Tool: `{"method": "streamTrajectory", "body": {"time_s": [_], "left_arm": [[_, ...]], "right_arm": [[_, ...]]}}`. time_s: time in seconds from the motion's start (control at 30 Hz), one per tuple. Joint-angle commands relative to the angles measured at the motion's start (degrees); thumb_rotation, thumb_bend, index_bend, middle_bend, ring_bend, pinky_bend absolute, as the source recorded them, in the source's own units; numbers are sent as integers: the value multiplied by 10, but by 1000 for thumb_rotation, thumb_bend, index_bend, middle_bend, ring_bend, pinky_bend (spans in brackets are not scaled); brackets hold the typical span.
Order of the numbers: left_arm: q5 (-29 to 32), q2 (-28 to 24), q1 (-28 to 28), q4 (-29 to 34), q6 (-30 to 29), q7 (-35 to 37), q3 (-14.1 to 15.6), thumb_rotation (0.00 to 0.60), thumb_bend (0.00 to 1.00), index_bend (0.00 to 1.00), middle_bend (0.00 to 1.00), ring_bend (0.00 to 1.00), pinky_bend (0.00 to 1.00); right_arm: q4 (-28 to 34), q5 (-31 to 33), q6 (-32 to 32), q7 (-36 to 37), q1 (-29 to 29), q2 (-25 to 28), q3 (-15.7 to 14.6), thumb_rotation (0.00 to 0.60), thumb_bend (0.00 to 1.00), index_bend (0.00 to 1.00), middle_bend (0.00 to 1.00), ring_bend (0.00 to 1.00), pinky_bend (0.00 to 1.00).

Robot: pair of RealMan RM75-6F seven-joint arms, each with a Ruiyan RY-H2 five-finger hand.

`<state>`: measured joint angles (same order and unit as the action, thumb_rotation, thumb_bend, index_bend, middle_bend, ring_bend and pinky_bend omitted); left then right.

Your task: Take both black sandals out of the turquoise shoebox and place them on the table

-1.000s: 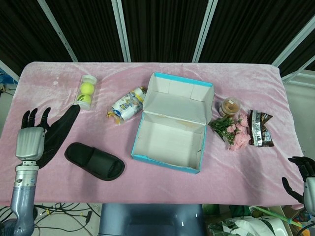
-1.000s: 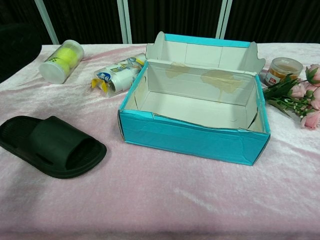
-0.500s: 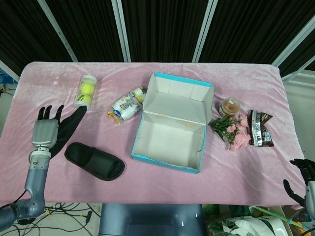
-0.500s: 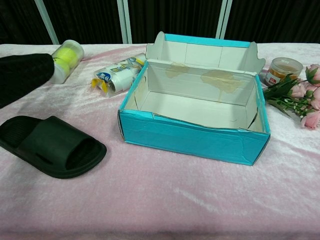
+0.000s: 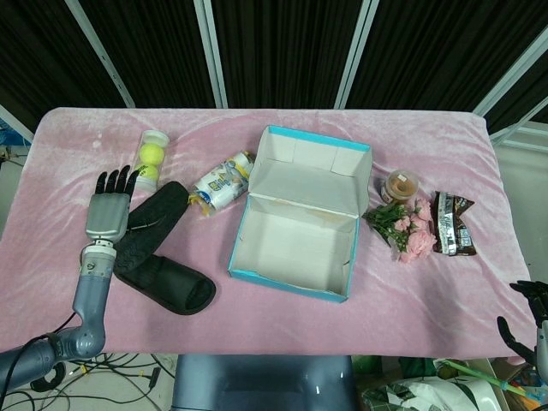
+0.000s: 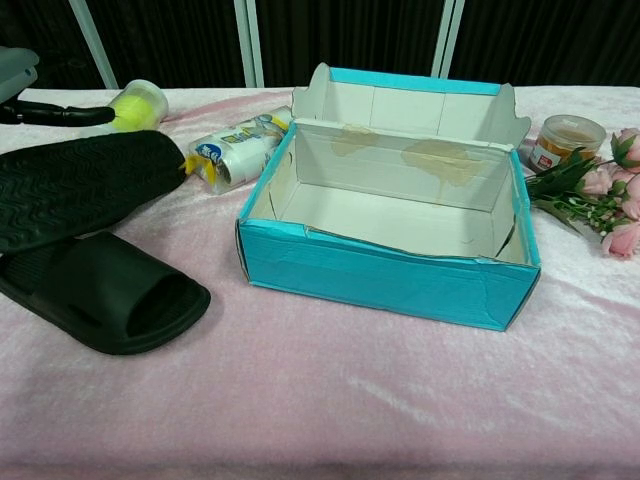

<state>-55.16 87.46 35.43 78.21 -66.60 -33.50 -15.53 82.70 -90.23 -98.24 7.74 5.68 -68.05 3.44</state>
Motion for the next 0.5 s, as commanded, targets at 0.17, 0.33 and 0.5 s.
{"method": "streamTrajectory", "body": {"time_s": [0.17,0.33,0.5], "left_arm": [[-38,-5,-11,14,-76,-9,3,60,0,0,0,0,0],[-122,-67,-86,116,-195,35,38,519,0,0,0,0,0],[-161,-129,-149,198,-240,61,86,600,0,0,0,0,0]], "right_arm": [[0,0,1,0,-1,1,1,600,243,315,266,195,256],[2,3,11,-2,-7,5,4,600,243,315,266,195,257],[7,3,21,-9,-15,8,6,600,243,315,266,195,257]]}}
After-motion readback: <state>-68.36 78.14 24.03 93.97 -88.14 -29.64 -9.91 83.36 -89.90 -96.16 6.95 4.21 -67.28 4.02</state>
